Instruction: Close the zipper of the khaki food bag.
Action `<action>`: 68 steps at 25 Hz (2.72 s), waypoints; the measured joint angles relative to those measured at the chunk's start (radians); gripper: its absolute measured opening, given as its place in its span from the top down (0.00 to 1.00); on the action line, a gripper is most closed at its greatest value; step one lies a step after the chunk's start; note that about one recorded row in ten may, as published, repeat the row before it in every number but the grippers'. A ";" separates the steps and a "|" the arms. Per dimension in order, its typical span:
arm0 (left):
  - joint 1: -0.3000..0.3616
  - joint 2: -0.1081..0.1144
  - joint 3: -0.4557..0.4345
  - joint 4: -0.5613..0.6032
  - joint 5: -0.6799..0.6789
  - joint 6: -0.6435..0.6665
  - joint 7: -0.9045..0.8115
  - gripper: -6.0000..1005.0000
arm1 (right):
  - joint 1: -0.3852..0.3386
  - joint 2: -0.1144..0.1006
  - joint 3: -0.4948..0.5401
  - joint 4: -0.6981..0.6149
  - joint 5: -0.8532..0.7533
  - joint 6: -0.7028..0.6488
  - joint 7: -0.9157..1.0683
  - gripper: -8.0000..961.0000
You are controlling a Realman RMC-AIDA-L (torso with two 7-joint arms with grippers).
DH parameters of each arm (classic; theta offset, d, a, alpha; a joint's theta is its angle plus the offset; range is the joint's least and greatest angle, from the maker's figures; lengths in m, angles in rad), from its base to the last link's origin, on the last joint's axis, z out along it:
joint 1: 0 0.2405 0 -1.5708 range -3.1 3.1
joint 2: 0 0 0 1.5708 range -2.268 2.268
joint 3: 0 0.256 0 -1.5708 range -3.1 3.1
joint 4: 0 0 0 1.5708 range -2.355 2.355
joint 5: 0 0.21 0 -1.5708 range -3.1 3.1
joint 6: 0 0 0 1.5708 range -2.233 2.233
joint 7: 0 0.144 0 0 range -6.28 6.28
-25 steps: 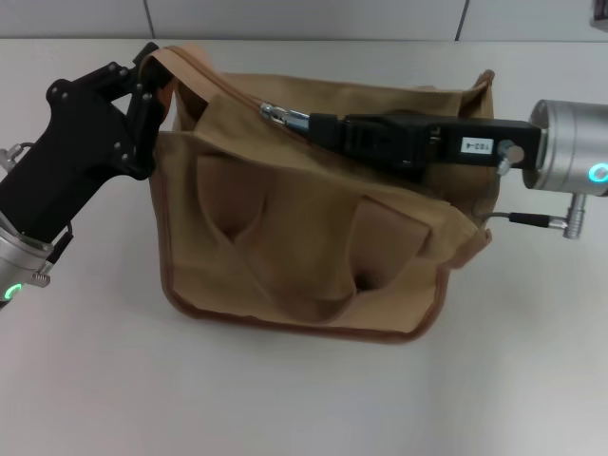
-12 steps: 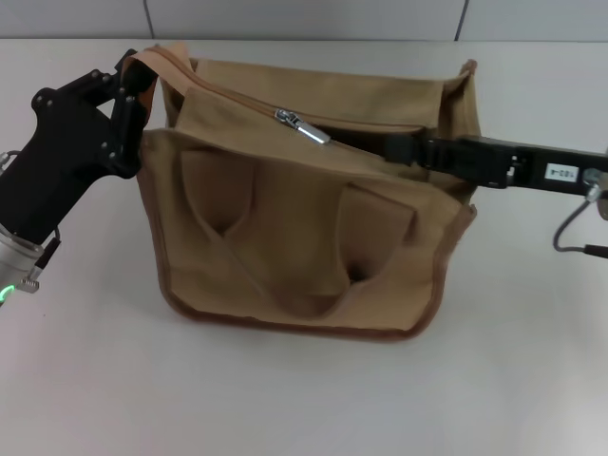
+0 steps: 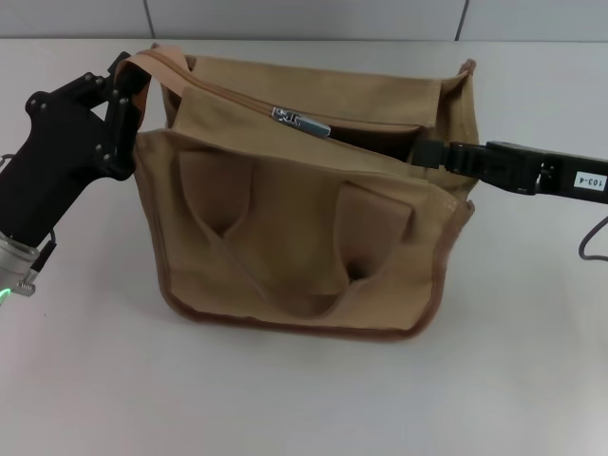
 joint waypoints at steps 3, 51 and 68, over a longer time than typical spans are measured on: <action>-0.003 0.000 0.002 -0.008 0.003 0.015 0.000 0.97 | 0.011 0.000 0.001 -0.011 0.000 -0.007 0.000 0.93; -0.025 -0.002 0.035 -0.028 0.008 0.071 0.000 0.97 | 0.171 -0.033 0.129 0.152 -0.118 -0.065 0.715 0.41; -0.028 -0.002 0.035 -0.028 0.008 0.071 0.000 0.97 | 0.201 -0.034 0.131 0.150 -0.168 -0.001 0.712 0.41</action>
